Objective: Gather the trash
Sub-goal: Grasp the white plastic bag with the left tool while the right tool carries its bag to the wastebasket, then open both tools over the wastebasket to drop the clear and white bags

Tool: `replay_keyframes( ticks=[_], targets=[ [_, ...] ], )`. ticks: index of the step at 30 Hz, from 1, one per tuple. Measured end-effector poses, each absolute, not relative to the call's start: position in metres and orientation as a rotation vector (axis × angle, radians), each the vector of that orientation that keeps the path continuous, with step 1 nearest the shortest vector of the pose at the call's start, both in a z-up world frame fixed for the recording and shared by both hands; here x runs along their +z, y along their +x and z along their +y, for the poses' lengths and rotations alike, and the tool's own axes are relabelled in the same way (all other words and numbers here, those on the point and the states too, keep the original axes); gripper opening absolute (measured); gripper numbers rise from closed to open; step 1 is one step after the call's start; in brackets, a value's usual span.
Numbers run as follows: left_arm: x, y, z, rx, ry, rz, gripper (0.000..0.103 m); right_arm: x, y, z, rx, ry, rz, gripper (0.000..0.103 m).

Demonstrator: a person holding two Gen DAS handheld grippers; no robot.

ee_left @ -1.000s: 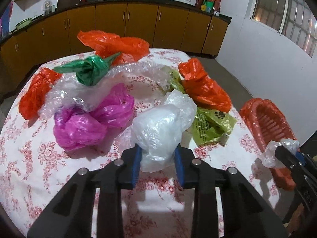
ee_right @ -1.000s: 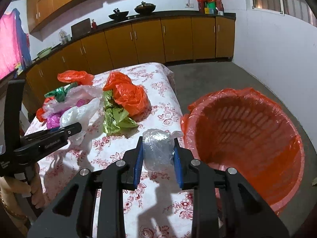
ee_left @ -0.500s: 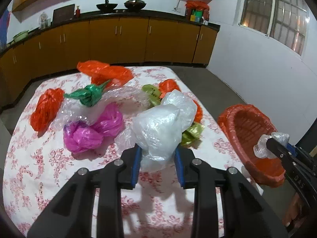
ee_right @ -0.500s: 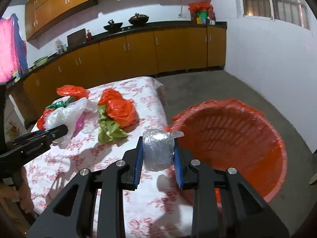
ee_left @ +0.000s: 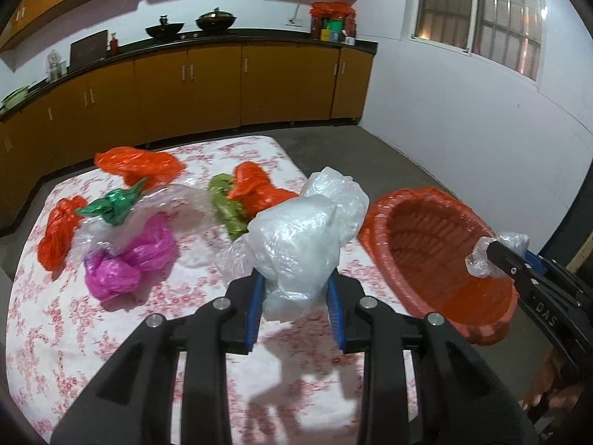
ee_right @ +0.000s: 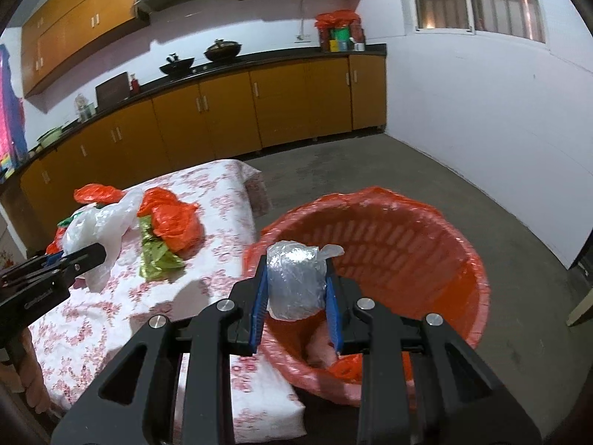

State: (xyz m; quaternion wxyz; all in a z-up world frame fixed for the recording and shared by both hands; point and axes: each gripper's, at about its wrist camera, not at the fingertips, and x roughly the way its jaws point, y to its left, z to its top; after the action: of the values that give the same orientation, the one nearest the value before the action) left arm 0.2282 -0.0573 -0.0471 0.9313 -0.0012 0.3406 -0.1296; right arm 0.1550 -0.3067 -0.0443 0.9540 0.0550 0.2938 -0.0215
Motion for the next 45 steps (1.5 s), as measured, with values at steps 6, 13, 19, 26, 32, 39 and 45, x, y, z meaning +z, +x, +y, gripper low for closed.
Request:
replay_keyframes(
  ticks=[6, 13, 19, 26, 32, 39, 45],
  targets=[
    [-0.048, 0.228, -0.079, -0.317, 0.006, 0.701, 0.031, -0.045, 0.152, -0.324, -0.078, 0.124, 0.590, 0.028],
    [-0.050, 0.232, -0.103, -0.392, 0.003, 0.705, 0.031, -0.045, 0.149, -0.341, -0.109, 0.140, 0.586, 0.028],
    [-0.050, 0.233, -0.122, -0.449, 0.003, 0.707, 0.031, -0.044, 0.151, -0.352, -0.135, 0.156, 0.575, 0.028],
    [-0.053, 0.234, -0.145, -0.498, 0.013, 0.712, 0.031, -0.042, 0.155, -0.367, -0.158, 0.171, 0.563, 0.028],
    [-0.061, 0.239, -0.164, -0.543, 0.024, 0.728, 0.031, -0.043, 0.160, -0.380, -0.174, 0.193, 0.561, 0.028],
    [-0.069, 0.249, -0.177, -0.566, 0.009, 0.757, 0.032, -0.041, 0.163, -0.388, -0.193, 0.213, 0.552, 0.028],
    [-0.075, 0.256, -0.184, -0.580, -0.008, 0.782, 0.032, -0.039, 0.169, -0.393, -0.202, 0.230, 0.545, 0.028]
  ],
)
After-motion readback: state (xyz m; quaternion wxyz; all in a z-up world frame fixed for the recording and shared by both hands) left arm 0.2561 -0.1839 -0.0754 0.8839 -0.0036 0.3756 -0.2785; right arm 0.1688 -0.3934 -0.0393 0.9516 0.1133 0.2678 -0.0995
